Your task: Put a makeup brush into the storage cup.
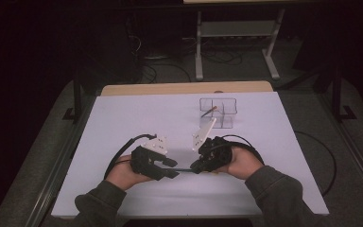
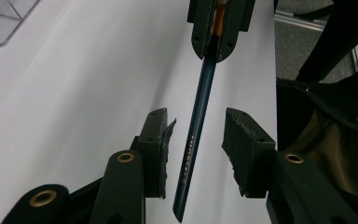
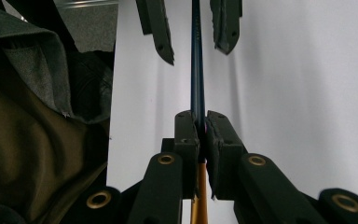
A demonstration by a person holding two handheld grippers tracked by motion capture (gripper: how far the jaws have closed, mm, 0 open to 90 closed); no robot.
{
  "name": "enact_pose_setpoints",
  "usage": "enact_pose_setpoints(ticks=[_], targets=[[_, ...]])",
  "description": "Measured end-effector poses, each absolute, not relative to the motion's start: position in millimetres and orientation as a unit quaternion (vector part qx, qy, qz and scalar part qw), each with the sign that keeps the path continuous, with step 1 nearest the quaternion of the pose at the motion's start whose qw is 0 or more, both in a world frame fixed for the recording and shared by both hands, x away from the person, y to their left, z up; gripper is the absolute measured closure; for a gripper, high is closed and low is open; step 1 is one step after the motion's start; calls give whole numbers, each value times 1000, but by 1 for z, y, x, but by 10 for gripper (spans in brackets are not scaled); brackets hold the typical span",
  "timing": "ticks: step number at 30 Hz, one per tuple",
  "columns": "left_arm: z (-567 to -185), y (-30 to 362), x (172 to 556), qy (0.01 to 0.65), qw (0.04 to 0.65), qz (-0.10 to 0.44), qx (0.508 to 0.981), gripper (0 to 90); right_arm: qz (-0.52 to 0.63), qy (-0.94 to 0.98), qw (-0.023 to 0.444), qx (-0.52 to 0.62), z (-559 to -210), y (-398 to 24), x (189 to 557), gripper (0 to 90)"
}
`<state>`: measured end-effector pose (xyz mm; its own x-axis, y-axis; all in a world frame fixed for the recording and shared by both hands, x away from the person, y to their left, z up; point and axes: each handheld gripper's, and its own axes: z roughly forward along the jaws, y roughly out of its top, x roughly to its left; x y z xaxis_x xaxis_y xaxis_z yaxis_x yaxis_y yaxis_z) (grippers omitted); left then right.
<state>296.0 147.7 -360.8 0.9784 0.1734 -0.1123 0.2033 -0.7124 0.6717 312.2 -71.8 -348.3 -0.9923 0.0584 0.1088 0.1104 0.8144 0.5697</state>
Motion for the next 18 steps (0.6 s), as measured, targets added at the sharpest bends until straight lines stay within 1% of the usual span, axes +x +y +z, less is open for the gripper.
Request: enact_pose_setpoints(ticks=[5, 18], targets=[[-362, 144, 297, 96, 356, -26, 929, 603, -299, -952, 46, -42, -349, -69, 312, 828], [-365, 140, 299, 94, 343, -32, 934, 706, -299, -953, 48, -32, -350, -63, 311, 829]])
